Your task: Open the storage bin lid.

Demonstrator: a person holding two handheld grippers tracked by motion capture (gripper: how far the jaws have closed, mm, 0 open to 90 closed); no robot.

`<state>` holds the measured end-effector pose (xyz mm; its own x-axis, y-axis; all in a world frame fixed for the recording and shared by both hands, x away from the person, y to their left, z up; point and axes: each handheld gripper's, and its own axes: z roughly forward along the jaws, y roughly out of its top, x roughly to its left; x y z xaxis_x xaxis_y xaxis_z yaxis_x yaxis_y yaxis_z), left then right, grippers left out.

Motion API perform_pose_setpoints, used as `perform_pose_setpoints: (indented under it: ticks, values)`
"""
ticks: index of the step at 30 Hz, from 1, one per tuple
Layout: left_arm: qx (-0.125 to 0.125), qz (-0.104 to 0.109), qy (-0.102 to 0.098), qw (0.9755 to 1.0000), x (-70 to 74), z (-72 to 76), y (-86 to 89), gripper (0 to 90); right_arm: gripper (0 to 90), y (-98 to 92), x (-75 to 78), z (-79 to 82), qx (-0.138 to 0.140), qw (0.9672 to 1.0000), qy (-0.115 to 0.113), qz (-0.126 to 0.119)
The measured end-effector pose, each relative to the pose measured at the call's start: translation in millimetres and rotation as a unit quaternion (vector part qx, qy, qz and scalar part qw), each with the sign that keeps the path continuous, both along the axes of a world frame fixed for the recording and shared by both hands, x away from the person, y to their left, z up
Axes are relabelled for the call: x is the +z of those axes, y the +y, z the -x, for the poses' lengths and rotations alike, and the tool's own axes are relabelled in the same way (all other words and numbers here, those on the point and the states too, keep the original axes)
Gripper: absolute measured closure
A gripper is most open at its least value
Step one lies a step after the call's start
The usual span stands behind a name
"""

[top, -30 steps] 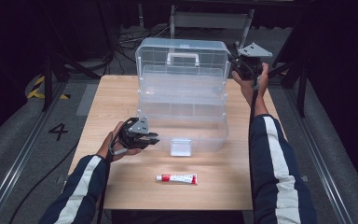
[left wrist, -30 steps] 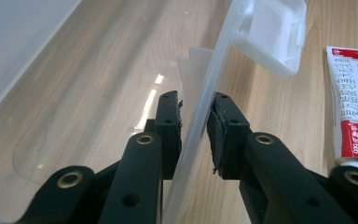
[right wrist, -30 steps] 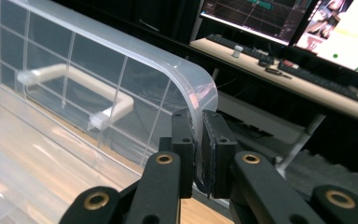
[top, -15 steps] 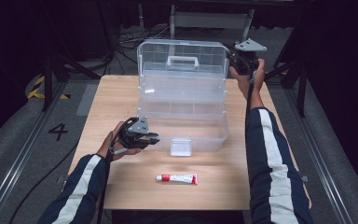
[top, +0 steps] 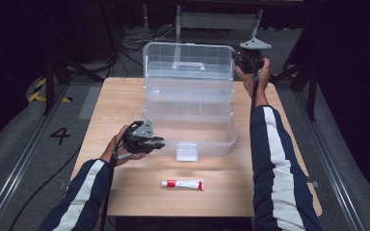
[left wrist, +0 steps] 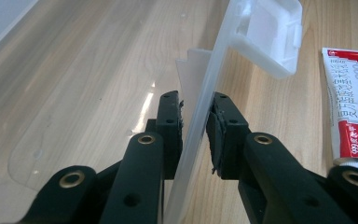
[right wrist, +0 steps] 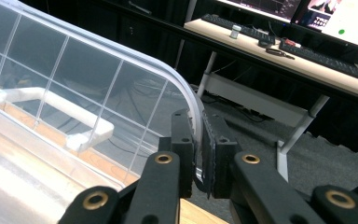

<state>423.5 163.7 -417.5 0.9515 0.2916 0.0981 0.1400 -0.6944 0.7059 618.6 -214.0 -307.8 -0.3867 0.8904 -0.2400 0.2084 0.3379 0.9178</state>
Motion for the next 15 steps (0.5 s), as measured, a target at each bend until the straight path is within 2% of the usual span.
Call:
perform_pose_setpoints:
  ticks: [7,15]
  values:
    - [0.001,0.001,0.0,1.0,-0.2,0.3,-0.1,76.0,84.3,0.4,-2.2,-5.0,-0.001,1.0,0.004,0.0]
    - [0.003,0.003,0.001,1.0,-0.3,0.4,-0.2,75.9,83.7,0.9,-3.1,-15.3,0.004,0.9997,0.018,0.016]
